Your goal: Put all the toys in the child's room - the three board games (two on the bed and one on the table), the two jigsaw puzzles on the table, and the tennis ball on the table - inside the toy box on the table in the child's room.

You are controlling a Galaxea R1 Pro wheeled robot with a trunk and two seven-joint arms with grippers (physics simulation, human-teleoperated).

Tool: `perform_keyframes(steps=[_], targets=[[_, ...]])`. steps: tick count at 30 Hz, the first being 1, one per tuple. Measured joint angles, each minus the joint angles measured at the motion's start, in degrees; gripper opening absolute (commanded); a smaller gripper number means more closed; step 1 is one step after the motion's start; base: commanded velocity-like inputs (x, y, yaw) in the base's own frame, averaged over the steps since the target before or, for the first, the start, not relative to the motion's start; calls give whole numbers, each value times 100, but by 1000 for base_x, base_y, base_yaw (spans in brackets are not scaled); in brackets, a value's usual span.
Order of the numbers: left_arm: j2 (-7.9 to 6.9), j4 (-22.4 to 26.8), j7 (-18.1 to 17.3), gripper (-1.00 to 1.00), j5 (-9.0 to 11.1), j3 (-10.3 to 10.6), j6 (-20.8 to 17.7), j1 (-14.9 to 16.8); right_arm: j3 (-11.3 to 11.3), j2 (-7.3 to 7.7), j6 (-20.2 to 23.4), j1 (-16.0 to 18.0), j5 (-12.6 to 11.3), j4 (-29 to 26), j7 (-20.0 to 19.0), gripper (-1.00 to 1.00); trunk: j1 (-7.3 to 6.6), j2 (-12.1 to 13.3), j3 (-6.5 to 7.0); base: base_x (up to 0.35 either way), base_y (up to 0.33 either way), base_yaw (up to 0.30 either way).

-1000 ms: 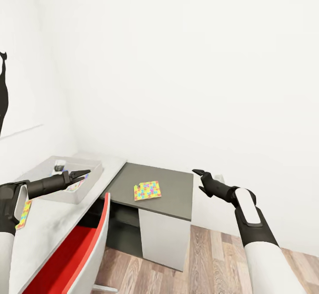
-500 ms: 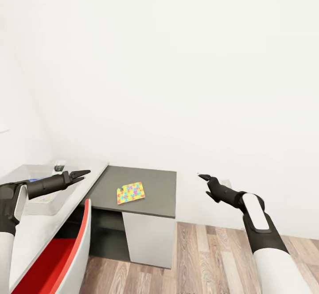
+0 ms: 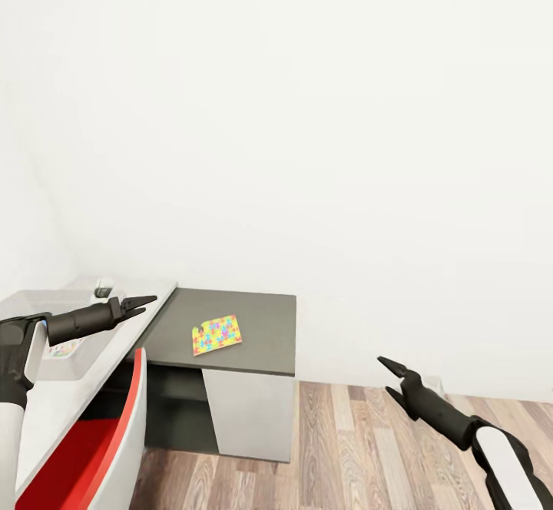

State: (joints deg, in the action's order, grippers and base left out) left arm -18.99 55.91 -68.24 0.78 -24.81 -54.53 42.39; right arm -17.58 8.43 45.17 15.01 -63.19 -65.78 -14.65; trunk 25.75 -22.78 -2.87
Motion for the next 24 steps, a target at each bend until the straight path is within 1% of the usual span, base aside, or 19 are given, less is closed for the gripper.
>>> perform_keyframes(steps=[4, 8, 9, 12, 13, 14, 15, 16, 18, 19, 22, 23, 24], targets=[[6, 0, 11, 100, -4, -6, -8, 0, -49, 26, 26, -153, 9, -71, -400, 100, 0, 0, -34, 0, 0, -1], [15, 3, 17, 100, -4, 5, -17, 0, -63, 36, 35, -198, 14, -126, -551, 100, 0, 0, -70, 0, 0, 0], [16, 5, 14, 100, -3, 34, -21, 0, -65, 34, 34, -206, 15, -136, -570, 100, 0, 0, -79, 0, 0, 0], [17, 13, 21, 100, -5, 205, -32, 3, -67, 26, 26, -271, 17, -191, -602, 100, 0, 0, -107, 0, 0, 0], [24, 14, 45, 100, -5, 310, -36, 5, -69, 27, 24, -312, 17, -242, -621, 100, 0, 0, -116, 0, 0, 0], [33, 15, 64, 100, -5, 368, -38, 8, -71, 29, 23, -335, 17, -266, -636, 100, 0, 0, -125, 0, 0, 0], [64, 16, 118, 100, -5, 472, -42, 11, -78, 32, 20, -380, 19, -298, -667, 100, 0, 0, -131, 0, 0, 0], [86, 16, 158, 100, -5, 518, -44, 13, -82, 35, 18, -398, 19, -310, -682, 100, 0, 0, -136, 0, 0, 0], [212, 19, 386, 100, -6, 626, -48, 22, -93, 41, 14, -445, 19, -340, -722, 100, 0, 0, -141, 0, 0, 0], [251, 18, 464, 100, -5, 642, -49, 27, -95, 42, 12, -452, 19, -345, -727, 100, 0, 0, -142, 0, 0, 0], [485, 19, 1007, 100, 3, 688, -60, 123, -95, 32, -4, -472, 20, -366, -748, 100, 0, 0, -144, 0, 0, 0], [524, 18, 1108, 100, 2, 691, -61, 158, -97, 29, -7, -473, 20, -368, -749, 100, 0, 0, -145, 0, 0, 0], [591, 18, 1290, 100, 5, 696, -67, 230, -101, 24, -12, -475, 17, -369, -748, 100, 0, 0, -145, 0, 0, 0]])
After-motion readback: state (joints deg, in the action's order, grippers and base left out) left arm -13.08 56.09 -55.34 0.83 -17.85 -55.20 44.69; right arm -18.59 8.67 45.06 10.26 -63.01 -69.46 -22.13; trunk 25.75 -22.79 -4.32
